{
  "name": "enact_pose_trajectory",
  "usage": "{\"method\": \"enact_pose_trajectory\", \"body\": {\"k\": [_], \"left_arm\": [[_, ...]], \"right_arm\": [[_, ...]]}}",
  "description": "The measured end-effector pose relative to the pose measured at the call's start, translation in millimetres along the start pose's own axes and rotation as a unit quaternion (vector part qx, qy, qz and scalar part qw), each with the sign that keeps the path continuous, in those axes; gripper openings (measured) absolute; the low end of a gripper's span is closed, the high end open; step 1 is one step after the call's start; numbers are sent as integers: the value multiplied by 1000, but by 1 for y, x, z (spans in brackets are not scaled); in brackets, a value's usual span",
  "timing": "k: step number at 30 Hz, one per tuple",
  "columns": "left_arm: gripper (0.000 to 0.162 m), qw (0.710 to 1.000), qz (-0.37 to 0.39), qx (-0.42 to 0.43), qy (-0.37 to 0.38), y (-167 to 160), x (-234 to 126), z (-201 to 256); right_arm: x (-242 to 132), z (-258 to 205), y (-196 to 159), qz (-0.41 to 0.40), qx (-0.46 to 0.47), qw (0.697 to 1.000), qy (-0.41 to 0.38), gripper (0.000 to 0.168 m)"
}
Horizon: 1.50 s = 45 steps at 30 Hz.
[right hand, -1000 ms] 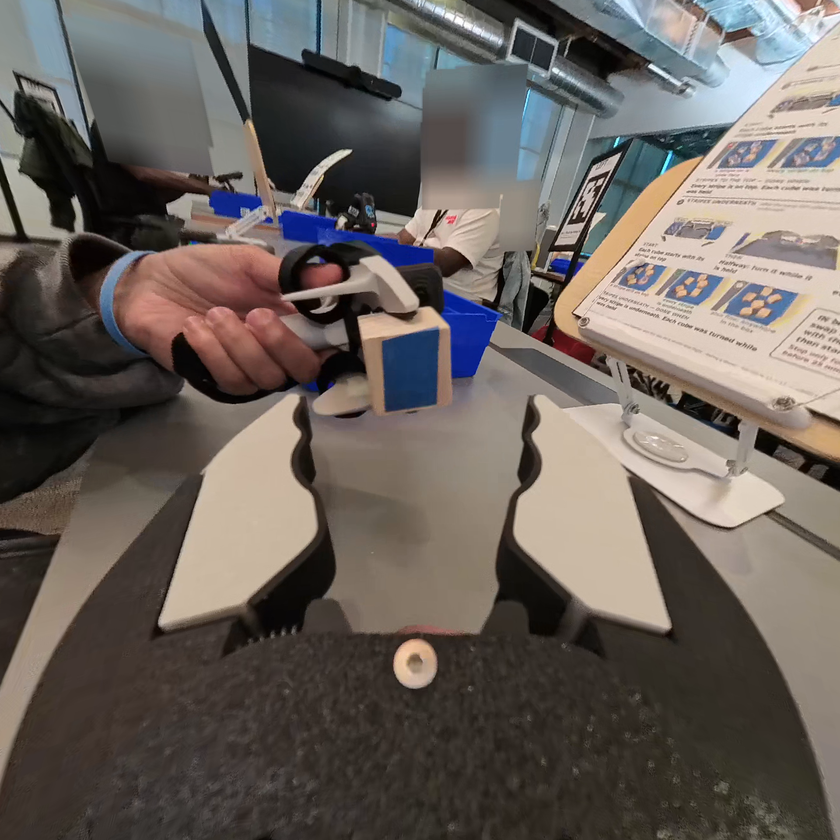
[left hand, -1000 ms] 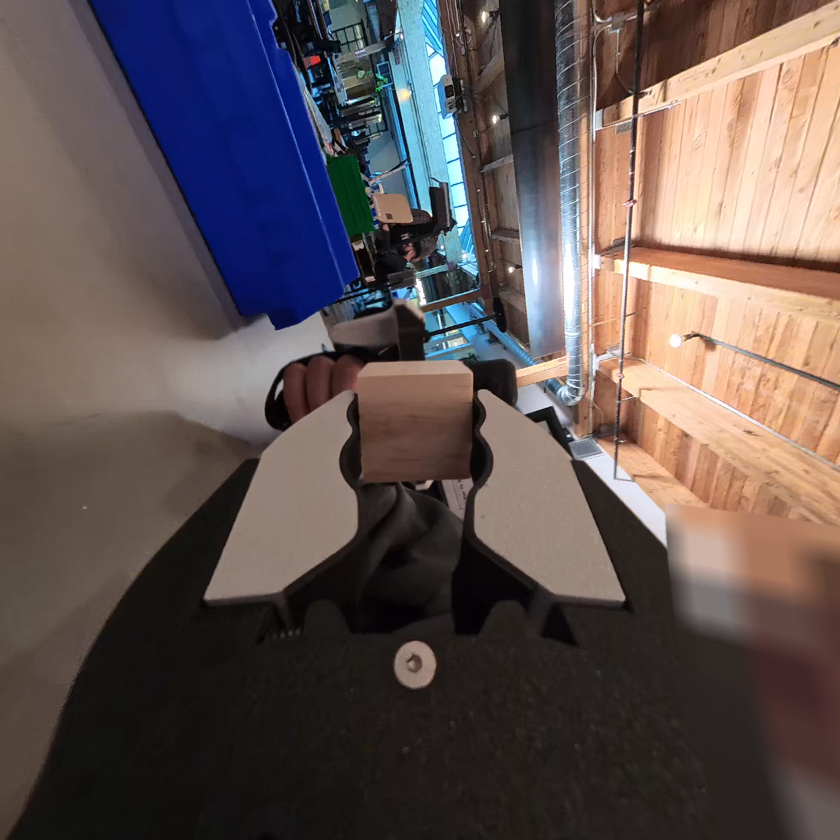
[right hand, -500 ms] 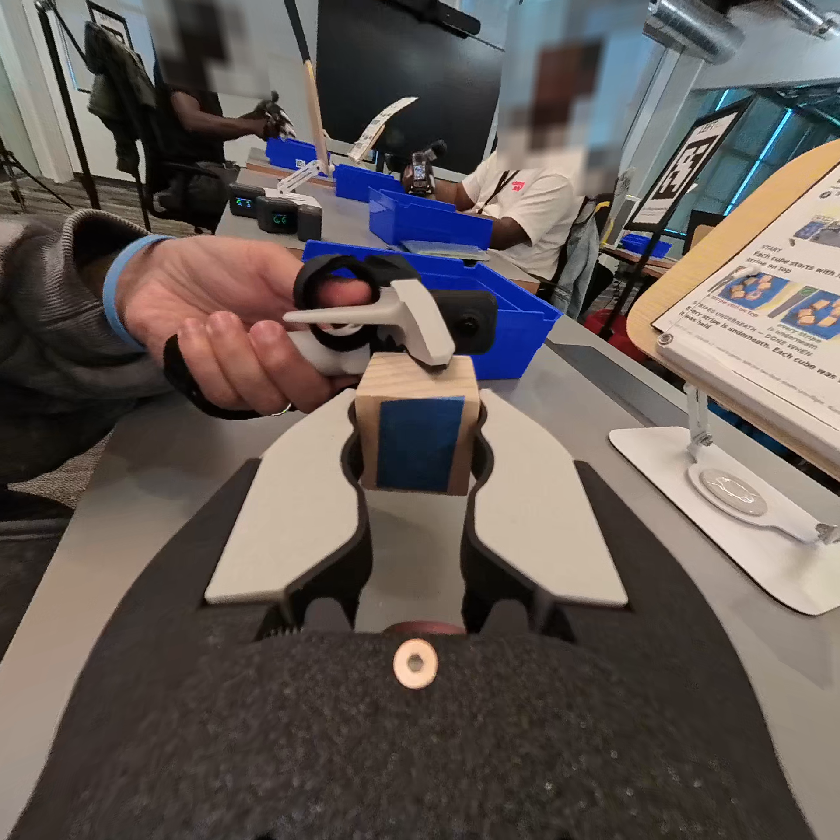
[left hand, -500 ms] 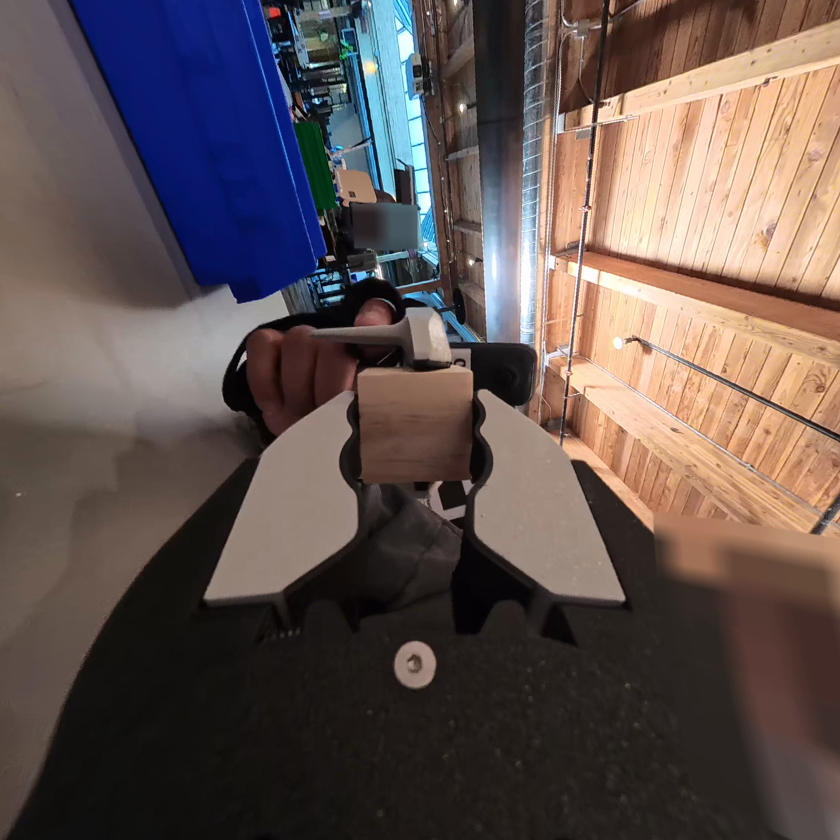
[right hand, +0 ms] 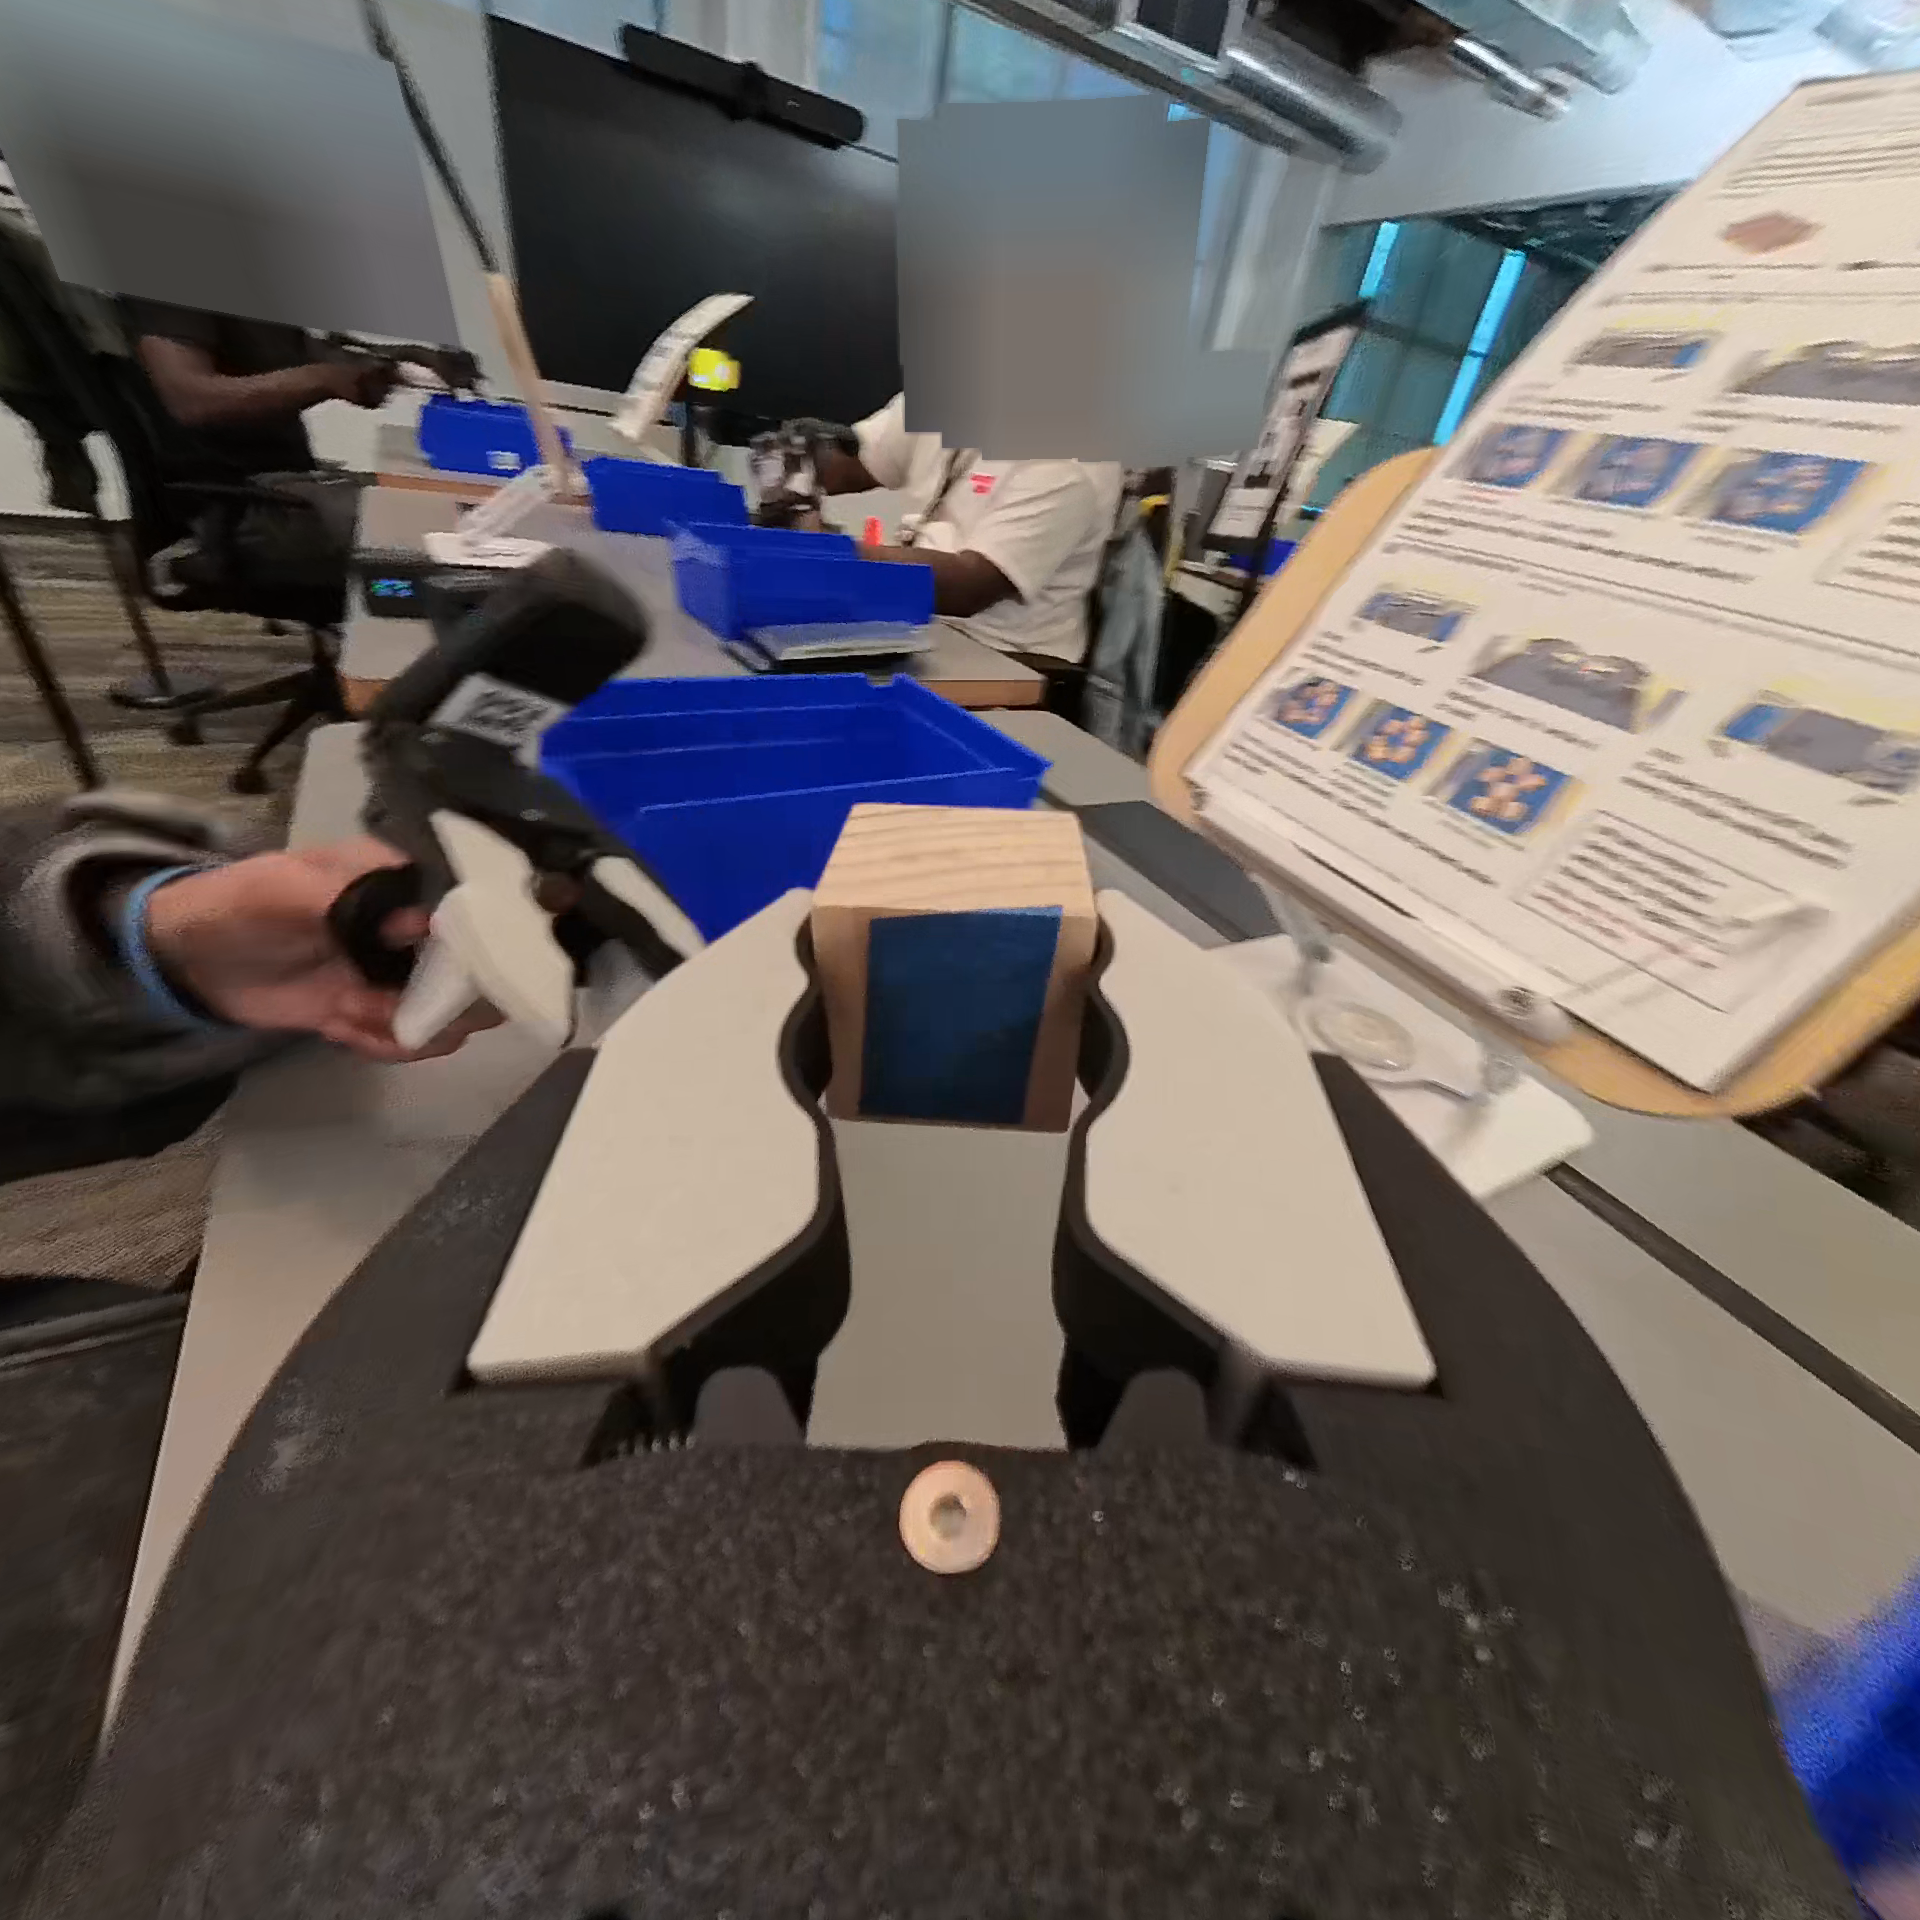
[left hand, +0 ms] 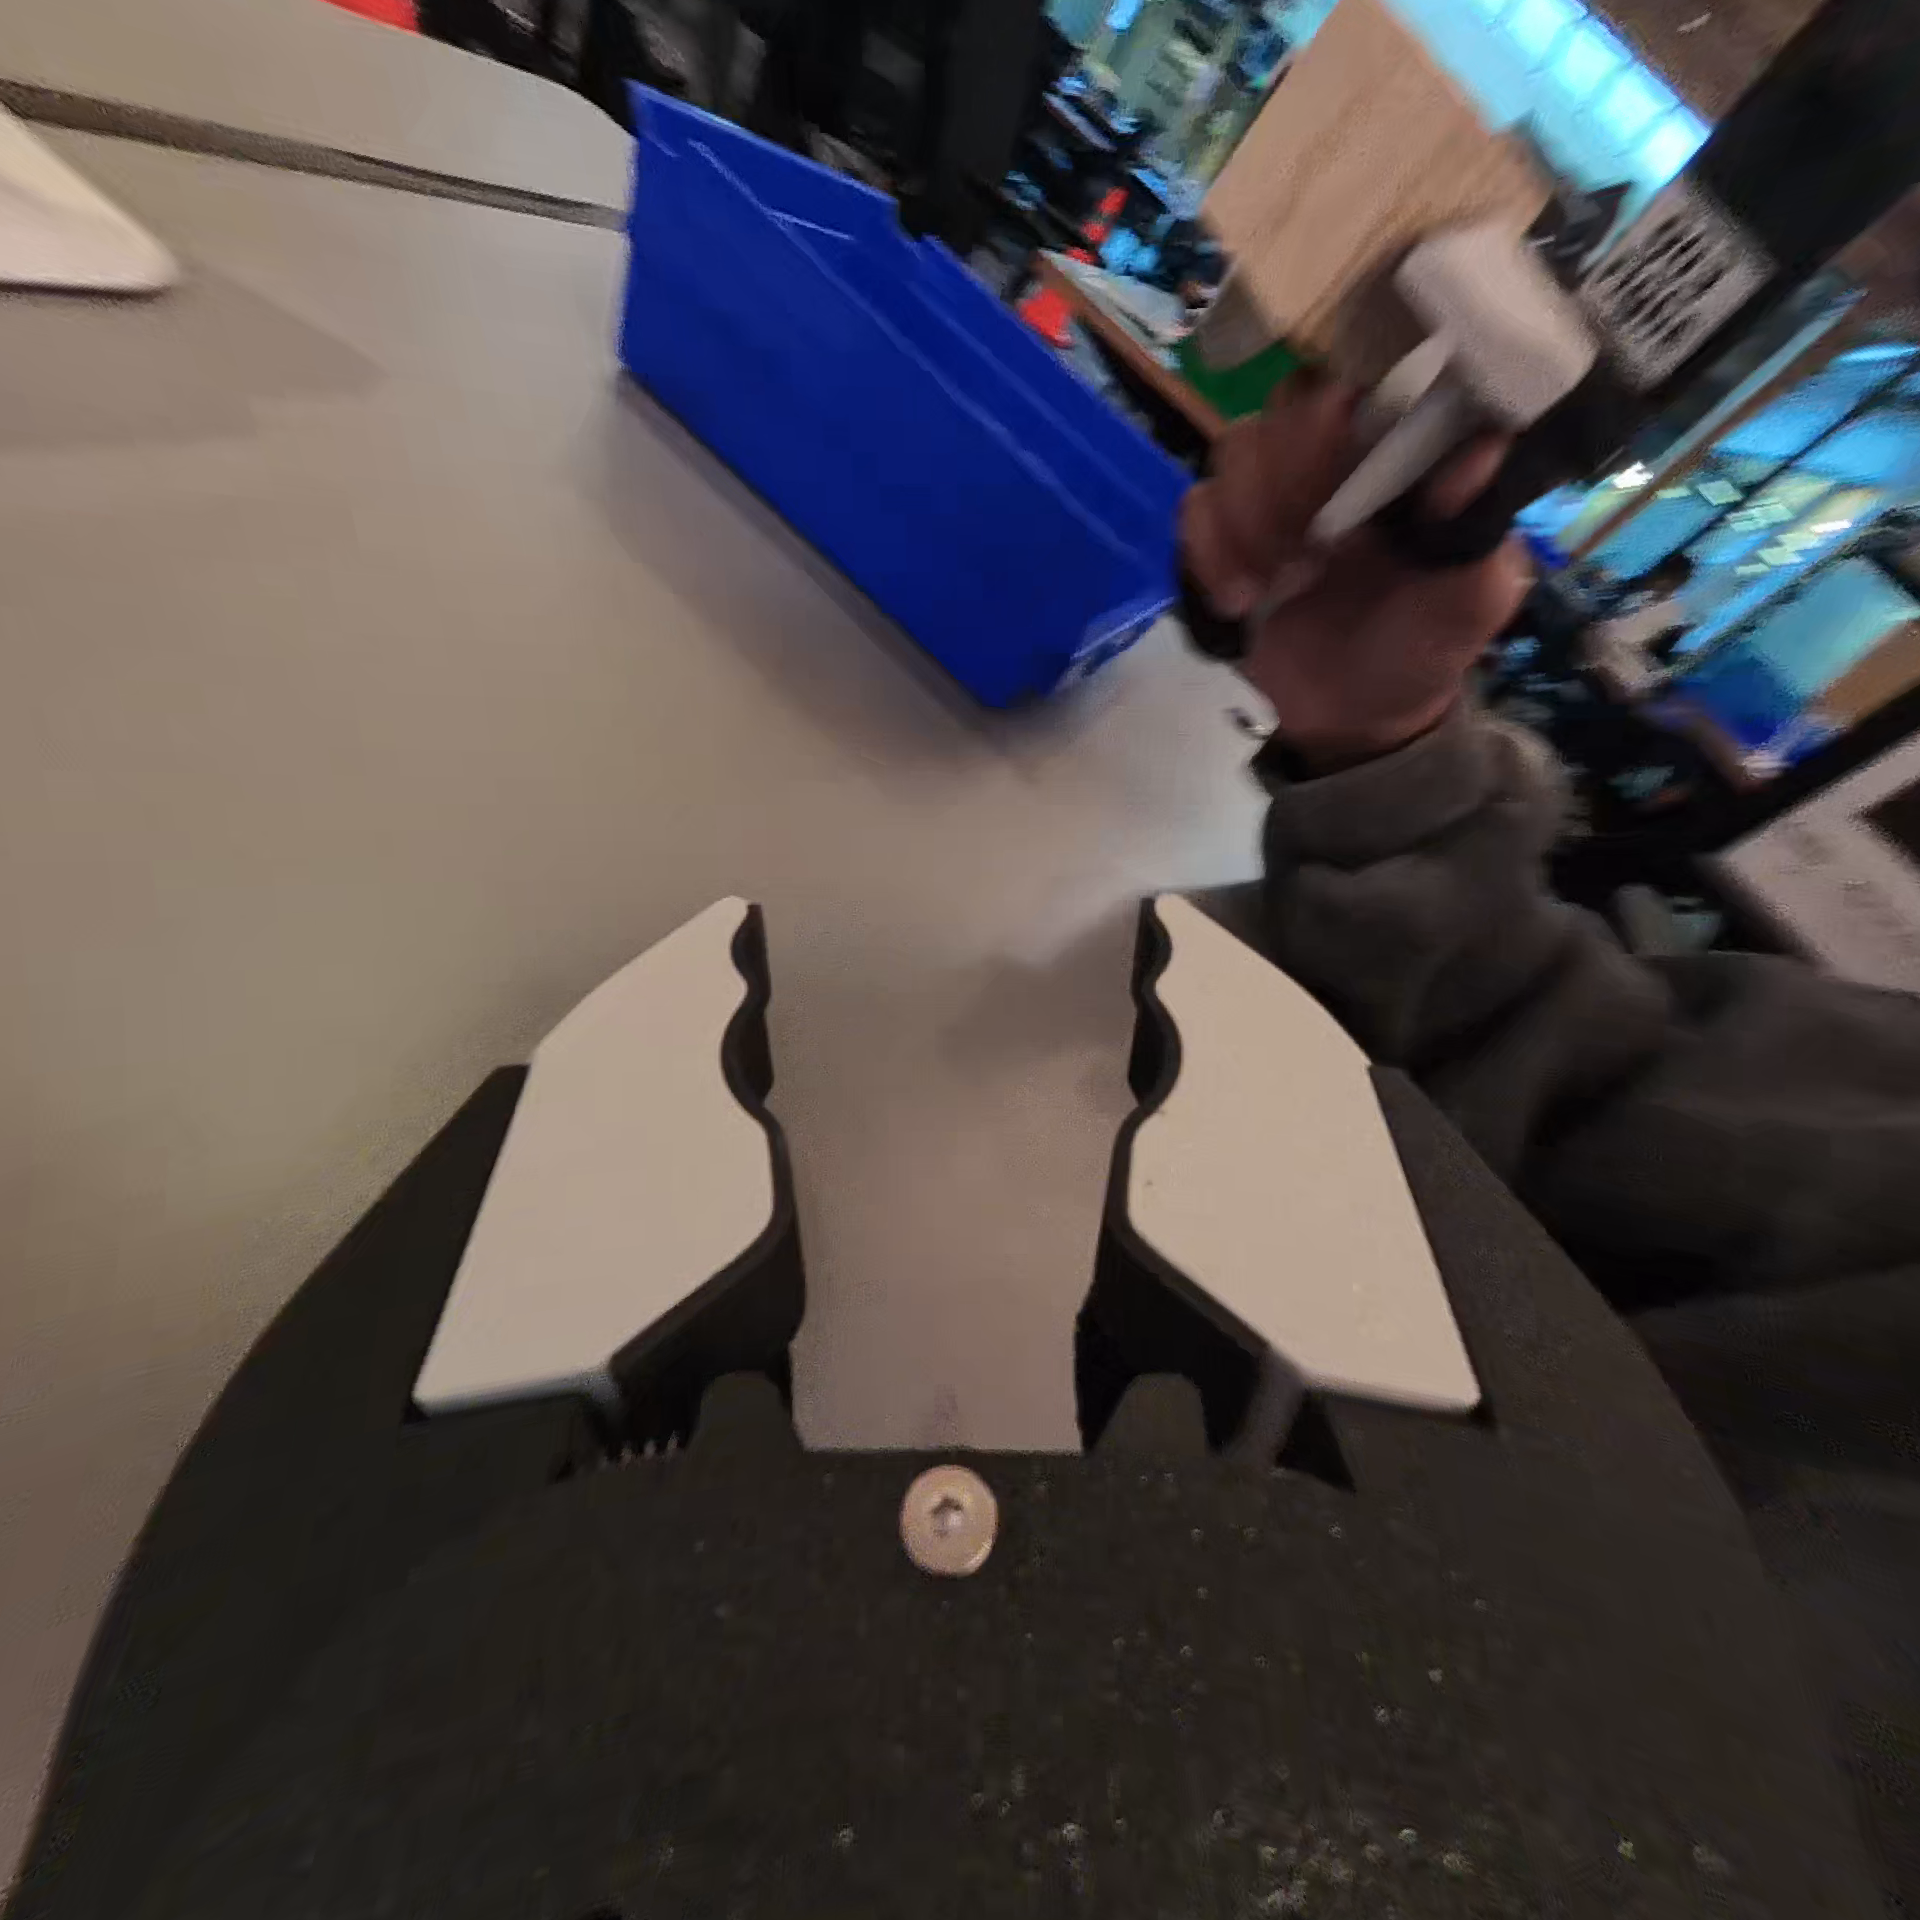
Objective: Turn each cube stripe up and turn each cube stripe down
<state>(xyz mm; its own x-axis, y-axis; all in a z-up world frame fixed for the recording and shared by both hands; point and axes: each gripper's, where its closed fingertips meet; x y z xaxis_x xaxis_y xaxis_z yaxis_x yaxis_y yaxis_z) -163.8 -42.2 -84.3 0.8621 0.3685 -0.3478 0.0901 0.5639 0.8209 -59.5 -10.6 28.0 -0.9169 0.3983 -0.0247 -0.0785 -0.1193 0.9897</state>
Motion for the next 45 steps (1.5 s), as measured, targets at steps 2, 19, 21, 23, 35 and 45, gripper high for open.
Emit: {"method": "enact_pose_trajectory", "body": {"k": [2, 19, 21, 23, 35, 45], "left_arm": [[66, 1000, 3, 16, 26, -5, -8, -3], [62, 992, -4, 109, 57, -12, -10, 16], [62, 993, -7, 102, 57, -13, -10, 15], [62, 994, -9, 98, 54, -13, -10, 14], [63, 995, -31, 80, 45, -19, -7, 9], [63, 995, -31, 79, 61, -20, -5, 2]], "right_arm": [[-18, 17, 11, -1, 15, 999, -41, 44], [-166, 188, -180, -405, 425, 730, -350, 45], [-161, 188, -206, -432, 460, 701, -332, 45], [-158, 186, -223, -452, 484, 674, -326, 45], [-150, 180, -231, -462, 504, 655, -323, 67], [-32, 77, -59, -100, 134, 968, -189, 76]]}}
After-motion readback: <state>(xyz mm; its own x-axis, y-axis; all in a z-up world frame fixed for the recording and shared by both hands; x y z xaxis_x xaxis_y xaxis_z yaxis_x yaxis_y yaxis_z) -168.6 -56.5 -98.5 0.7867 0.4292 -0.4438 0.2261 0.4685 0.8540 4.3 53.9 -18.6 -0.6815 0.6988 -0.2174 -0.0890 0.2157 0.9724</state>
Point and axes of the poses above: each gripper's, where its closed fingertips meet, x out along the fingers, y out of its top, z = x × y across the jaws, and after that the axes turned 10 degrees about y, right-handed
